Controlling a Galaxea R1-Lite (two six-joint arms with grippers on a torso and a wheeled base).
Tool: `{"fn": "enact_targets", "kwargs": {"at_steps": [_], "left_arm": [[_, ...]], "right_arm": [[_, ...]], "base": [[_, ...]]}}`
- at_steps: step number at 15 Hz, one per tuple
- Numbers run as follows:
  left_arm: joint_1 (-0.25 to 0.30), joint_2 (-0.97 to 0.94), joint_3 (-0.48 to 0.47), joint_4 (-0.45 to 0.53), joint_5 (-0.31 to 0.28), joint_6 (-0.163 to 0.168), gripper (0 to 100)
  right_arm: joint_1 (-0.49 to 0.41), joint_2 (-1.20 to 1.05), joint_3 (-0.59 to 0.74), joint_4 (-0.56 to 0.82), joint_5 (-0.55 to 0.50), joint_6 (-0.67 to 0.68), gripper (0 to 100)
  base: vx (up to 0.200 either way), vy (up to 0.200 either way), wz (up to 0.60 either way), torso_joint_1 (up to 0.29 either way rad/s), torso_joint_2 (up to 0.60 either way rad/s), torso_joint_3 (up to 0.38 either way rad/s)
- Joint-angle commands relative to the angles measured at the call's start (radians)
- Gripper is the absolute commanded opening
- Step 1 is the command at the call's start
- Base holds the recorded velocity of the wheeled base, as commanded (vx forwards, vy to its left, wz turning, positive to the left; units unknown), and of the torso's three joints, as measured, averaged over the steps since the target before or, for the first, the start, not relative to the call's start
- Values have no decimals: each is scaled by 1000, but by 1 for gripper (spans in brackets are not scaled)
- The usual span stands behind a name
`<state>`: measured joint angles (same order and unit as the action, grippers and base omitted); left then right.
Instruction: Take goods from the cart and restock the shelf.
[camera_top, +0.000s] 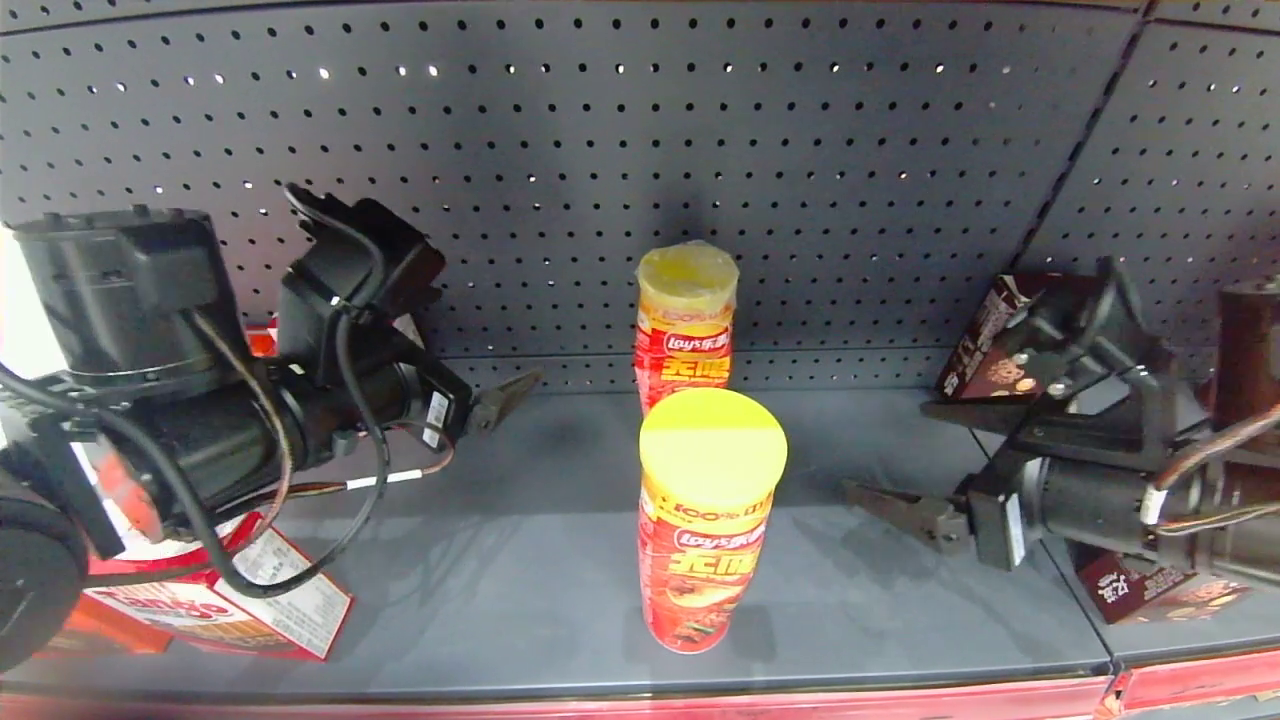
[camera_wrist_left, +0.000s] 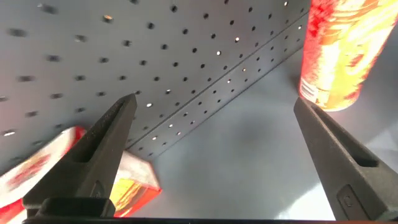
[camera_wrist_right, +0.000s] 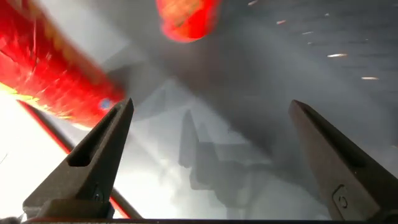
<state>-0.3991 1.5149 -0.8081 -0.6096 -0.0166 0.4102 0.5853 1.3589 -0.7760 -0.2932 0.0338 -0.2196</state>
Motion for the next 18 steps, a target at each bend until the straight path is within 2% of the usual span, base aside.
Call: {"fn": "enact_targets", "kwargs": {"at_steps": [1, 4, 7, 12, 15, 18], "left_arm": [[2, -94, 0, 25, -2, -1, 100], [3, -216, 55, 27, 4, -1, 100], [0, -346, 152, 28, 6, -2, 100], [-1, -496, 231, 28, 30, -2, 100], [-3, -634, 277, 56, 81, -2, 100], [-4, -806, 303, 182, 84, -1, 100]], "right_arm": [[-36, -141, 29, 0, -17, 11, 100], [-44, -317, 53, 6, -97, 39, 100], [-90, -449, 126, 8, -101, 37, 100], [-127, -623, 202, 57, -101, 37, 100], [-168, -781, 202, 221, -101, 37, 100], [-202, -905, 202, 358, -100, 39, 100]], "base": [[0, 0, 0, 0, 0, 0], [0, 0, 0, 0, 0, 0], [0, 0, 0, 0, 0, 0], [0, 0, 0, 0, 0, 0], [0, 0, 0, 0, 0, 0], [0, 0, 0, 0, 0, 0]]}}
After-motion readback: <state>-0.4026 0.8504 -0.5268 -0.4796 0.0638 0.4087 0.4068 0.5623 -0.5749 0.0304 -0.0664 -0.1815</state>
